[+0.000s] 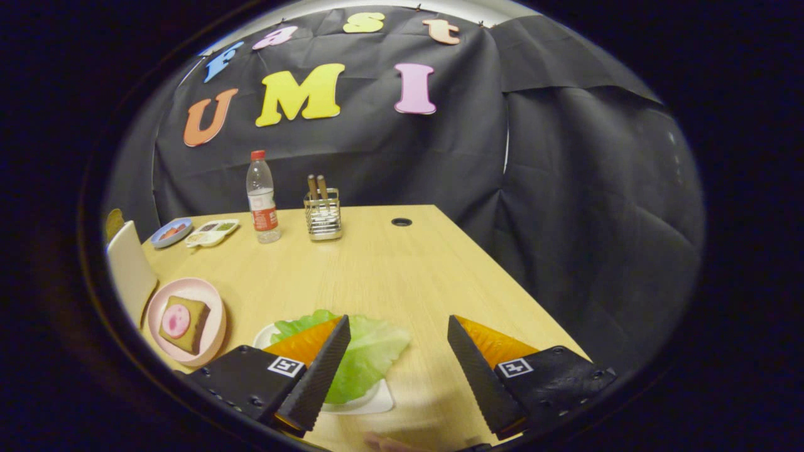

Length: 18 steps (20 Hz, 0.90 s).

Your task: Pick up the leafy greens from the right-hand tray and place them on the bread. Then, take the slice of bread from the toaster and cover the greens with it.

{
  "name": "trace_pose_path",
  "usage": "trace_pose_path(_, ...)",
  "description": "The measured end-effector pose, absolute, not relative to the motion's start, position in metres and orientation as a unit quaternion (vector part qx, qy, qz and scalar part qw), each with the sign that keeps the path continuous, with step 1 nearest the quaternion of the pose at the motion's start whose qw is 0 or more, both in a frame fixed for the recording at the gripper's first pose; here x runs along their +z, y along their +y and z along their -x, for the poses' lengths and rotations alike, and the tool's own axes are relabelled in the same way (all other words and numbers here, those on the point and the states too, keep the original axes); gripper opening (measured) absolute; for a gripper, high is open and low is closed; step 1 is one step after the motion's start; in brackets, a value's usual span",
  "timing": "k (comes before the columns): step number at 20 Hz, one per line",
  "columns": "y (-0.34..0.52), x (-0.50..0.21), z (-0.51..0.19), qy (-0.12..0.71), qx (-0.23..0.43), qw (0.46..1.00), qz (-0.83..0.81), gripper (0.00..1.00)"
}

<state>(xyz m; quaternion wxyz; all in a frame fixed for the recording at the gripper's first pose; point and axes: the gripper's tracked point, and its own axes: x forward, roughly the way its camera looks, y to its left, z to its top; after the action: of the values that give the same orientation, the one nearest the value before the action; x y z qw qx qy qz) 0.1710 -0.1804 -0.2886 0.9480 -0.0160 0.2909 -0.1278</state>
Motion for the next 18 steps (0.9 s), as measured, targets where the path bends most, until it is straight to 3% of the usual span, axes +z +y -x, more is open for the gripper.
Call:
trace_pose_path(10,-0.186,-0.326,-0.182,0.353,-0.134,0.925,0.047,0.93)
trace_pose_path(15,-0.172,-0.327,-0.184,0.342,-0.128,0.926,0.096,0.56)
trace_pose_path(17,-0.169,-0.325,-0.186,0.335,-0.129,0.928,0.102,0.49)
trace_pose_path(18,-0.166,-0.322,-0.186,0.331,-0.126,0.929,0.105,0.37)
